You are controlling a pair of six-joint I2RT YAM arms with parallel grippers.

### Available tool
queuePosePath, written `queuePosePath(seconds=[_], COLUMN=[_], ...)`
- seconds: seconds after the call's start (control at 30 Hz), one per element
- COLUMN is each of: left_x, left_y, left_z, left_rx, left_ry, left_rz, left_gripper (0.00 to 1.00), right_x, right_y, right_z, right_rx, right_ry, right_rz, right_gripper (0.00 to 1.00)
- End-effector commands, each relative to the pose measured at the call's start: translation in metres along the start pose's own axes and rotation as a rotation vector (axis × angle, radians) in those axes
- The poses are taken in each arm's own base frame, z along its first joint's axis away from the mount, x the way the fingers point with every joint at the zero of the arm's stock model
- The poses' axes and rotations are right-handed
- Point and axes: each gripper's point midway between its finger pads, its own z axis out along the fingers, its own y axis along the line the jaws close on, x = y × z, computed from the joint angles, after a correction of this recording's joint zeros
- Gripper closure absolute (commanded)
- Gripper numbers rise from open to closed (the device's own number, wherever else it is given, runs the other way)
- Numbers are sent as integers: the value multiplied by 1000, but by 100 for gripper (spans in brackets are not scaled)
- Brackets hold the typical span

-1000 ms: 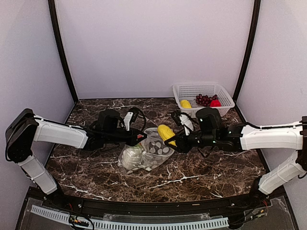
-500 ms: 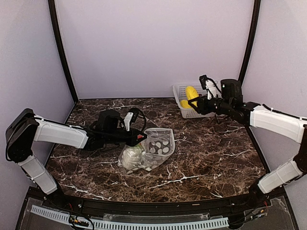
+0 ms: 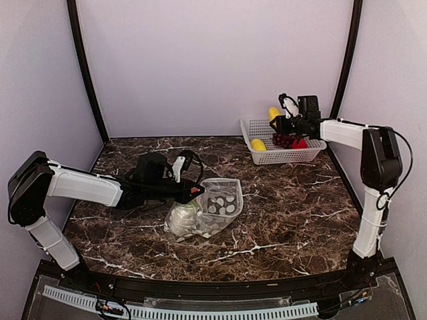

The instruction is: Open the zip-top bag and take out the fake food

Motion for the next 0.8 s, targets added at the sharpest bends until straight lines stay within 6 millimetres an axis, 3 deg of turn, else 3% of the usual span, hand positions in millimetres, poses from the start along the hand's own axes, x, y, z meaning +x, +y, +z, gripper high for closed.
queuePosePath(seconds=[0.0,0.23,0.4,0.63,0.77], left_x=[0,-1,-1,-2,-3], left_y=[3,5,6,5,4], left_z=[-1,-2,-3,-3,-3], left_rx=[-8,-17,-20,-18,-9], left_ry=[3,3,2,3,2], left_rz=[-7,-6,-6,-5,-9], left_gripper=[99,99,99,99,99], right_x=[0,17,31,7,-10], right_y=[-21,-38,-44,-45,-42], right_z=[37,95,119,107,91], right_rx=[-9,-19,-22,-3,5], right_ry=[22,51,81,49,35], right_rz=[-2,9,19,-20,-37], right_gripper=[71,69,53,26,23])
